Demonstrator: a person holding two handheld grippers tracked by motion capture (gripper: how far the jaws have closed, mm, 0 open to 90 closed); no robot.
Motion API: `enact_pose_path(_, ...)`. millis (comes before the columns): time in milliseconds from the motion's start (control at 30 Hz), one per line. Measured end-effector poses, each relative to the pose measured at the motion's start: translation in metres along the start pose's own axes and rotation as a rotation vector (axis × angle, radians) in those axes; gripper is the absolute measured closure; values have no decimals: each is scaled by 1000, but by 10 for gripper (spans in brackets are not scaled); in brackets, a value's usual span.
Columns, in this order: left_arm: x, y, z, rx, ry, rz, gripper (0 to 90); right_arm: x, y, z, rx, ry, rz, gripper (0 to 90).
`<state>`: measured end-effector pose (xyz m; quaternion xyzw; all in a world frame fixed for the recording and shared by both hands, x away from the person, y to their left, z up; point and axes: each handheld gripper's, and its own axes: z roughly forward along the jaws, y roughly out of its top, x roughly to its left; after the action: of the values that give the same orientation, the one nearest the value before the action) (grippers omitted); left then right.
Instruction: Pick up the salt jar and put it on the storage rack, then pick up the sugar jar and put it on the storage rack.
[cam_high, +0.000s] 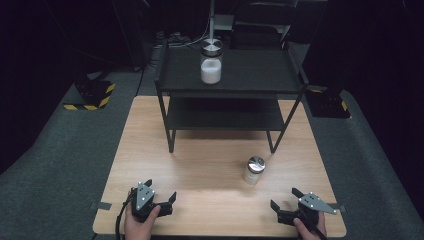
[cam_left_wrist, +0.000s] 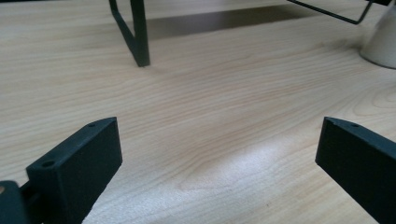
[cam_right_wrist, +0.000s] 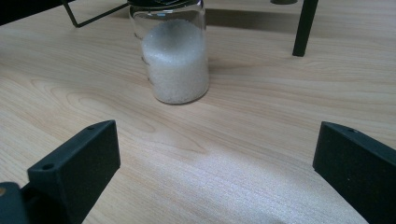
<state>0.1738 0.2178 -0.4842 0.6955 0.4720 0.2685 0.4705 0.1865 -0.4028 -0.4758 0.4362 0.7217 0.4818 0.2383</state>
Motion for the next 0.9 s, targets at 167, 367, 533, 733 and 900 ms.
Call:
enact_pose_path(167, -2, 0, -1, 4, 5, 18, 7, 1, 1, 0, 5, -3, -7, 4)
enact_pose_path(367, -3, 3, 1, 17, 7, 22, 7, 1, 2, 1, 9, 1, -4, 4)
enact_pose_path(533, -5, 2, 0, 11, 8, 32, 7, 0, 0, 0, 1, -1, -2, 4)
enact_pose_path(733, -4, 0, 0, 1, 1, 27, 7, 2, 1, 0, 6, -6, -2, 4)
enact_pose_path(900, -1, -1, -1, -2, -6, 14, 7, 2, 1, 1, 4, -7, 6, 4)
